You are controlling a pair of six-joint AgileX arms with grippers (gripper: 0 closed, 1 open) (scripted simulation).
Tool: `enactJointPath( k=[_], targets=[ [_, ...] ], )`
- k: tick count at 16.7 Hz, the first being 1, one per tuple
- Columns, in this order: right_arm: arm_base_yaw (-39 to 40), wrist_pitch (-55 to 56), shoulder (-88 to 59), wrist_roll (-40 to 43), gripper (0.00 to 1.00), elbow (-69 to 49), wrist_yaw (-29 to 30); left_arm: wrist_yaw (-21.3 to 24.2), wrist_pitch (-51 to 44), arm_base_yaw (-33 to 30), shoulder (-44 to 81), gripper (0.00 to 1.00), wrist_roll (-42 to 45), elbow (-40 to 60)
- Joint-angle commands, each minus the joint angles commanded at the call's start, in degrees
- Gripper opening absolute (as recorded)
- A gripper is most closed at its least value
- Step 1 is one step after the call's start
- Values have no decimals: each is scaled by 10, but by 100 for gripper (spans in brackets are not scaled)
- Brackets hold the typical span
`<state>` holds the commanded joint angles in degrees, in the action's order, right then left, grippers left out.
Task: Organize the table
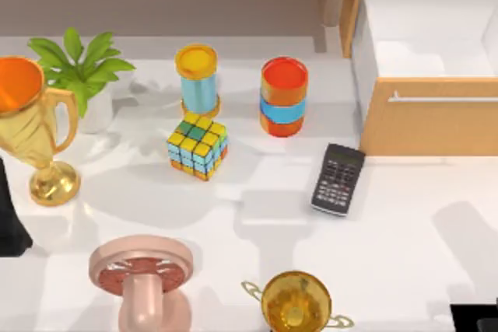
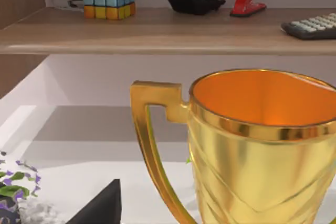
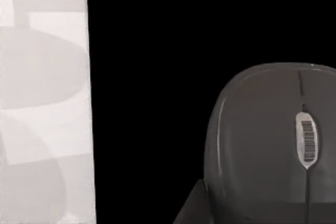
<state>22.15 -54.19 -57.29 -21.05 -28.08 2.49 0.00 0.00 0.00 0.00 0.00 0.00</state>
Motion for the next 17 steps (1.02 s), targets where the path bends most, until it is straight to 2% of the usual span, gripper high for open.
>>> enactJointPath(
  k=[17],
  targets=[
    [0,31,21,-1,0,-25,1,0,0,0,0,100,0,0]
  ],
)
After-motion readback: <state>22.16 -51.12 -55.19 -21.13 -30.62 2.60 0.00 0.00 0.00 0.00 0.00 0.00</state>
